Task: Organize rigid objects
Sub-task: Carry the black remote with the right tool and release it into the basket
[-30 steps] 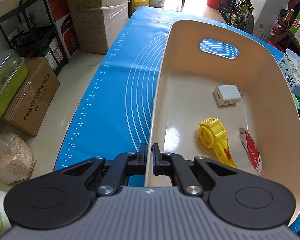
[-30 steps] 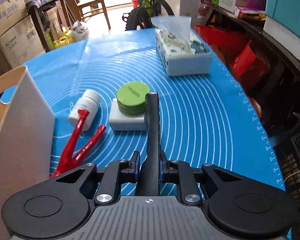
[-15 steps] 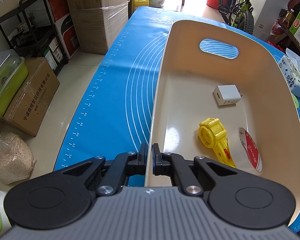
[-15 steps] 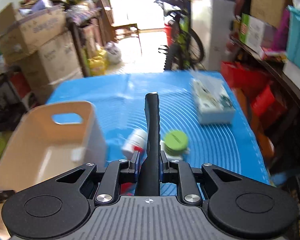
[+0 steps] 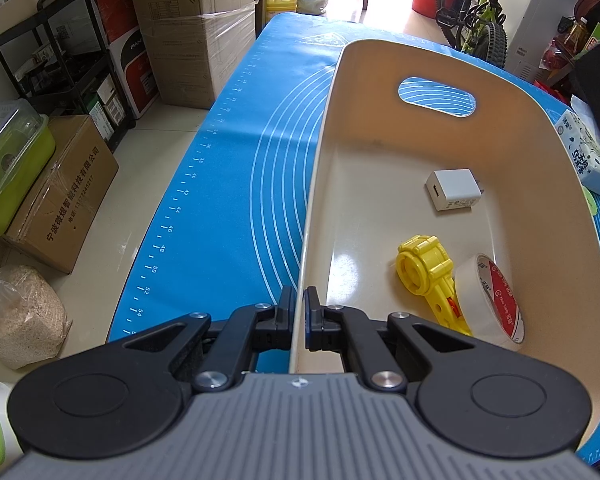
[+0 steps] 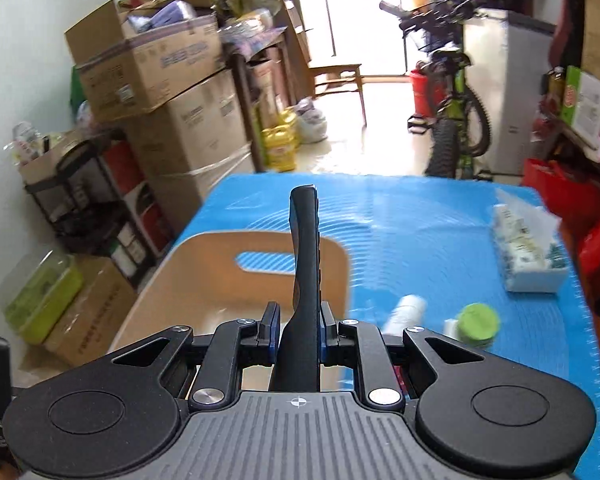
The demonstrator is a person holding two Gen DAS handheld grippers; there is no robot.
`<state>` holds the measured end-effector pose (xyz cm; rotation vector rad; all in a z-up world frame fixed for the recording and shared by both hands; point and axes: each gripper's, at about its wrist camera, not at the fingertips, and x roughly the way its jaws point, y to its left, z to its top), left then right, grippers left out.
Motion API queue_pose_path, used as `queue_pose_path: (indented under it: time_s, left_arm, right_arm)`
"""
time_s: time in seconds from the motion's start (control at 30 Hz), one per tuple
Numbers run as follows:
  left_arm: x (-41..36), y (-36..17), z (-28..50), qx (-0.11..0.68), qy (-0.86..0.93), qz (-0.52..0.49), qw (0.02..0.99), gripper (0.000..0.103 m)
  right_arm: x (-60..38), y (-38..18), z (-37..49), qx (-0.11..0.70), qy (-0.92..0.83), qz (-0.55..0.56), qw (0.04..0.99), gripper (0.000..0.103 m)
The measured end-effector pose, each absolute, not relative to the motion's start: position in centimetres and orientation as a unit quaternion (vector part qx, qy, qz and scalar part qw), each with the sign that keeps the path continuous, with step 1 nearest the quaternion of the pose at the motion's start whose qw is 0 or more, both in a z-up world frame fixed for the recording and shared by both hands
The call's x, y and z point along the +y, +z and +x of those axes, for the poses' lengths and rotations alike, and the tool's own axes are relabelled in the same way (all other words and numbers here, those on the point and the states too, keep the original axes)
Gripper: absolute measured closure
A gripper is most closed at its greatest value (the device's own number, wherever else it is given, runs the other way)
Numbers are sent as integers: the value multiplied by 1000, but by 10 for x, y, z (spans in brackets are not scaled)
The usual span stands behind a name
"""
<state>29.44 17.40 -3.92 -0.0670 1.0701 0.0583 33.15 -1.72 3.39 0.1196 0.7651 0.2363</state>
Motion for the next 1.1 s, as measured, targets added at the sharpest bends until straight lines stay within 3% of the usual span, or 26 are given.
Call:
queue_pose_path:
  time_s: [0.47,0.67,0.73,0.77,0.8,1.1]
  left_arm:
    - [174,-39,293,509,24,-31,860,97]
    - [172,-39,294,510,27,-27,859,97]
    - [172,-39,294,510,27,-28,859,97]
    - [172,-39,294,510,27,-28,859,97]
    - [172,-39,294,510,27,-27,859,97]
    - [174,-38,295,511,27,-29,859,97]
  right_arm:
    - [36,-42,338,472,134,15,871,75]
    - [39,-46,332,477,140,-22,868,74]
    - [39,-42,330,469,144,-22,871,67]
    - [37,-38,328,462,150,-16,874,55]
    - [34,-33,326,455,158,-10,877,50]
    - [-11,17,322,387,150,13,910,30]
